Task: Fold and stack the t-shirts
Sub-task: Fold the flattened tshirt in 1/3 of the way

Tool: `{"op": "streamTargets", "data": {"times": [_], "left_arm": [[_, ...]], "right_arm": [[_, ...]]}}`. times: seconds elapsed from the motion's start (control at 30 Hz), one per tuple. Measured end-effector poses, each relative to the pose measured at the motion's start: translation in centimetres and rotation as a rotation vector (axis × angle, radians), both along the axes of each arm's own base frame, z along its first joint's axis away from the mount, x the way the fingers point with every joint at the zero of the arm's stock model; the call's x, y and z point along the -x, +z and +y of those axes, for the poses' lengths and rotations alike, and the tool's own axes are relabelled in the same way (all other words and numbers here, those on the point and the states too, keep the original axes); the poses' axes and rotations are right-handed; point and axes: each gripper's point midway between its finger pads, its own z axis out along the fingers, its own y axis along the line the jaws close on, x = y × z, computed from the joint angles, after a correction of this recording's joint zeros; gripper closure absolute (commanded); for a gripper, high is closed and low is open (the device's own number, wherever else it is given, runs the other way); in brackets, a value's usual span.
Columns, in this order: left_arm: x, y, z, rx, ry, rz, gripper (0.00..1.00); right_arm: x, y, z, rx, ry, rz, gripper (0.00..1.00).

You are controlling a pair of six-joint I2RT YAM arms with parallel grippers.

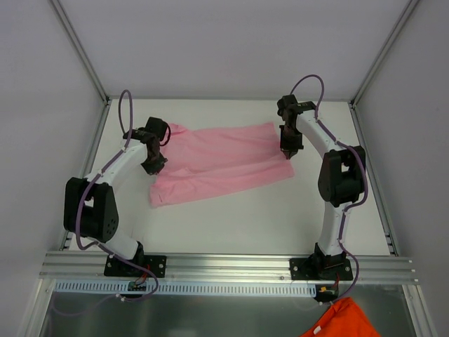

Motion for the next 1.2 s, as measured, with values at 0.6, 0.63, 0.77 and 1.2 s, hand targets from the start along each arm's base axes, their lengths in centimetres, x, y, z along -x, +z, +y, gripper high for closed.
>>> {"op": "streamTargets", "data": {"times": [0.6,0.63,0.77,1.2], "left_arm": [[-7.0,-0.6,-1.7,0.005,-0.080,0.001,1.00],[-7.0,-0.9,-1.7,0.003,-0.083,0.010,1.00],[-6.8,-1.9,-1.7,-0.003,-0.089,0.042,1.00],[-6.6,-2.2,-1.6,-0.007,-0.105,0.061,1.00]], "right_arm": [[-0.1,0.1,-0.1,0.004,-0.001,-0.001,0.99],[-0.2,0.1,0.0,0.004,-0.001,-0.004,0.99],[-0.3,0.3,-0.1,0.005,-0.002,-0.005,0.99],[-0.8,-0.6,-0.5,0.050,-0.001,0.030,0.81]]}}
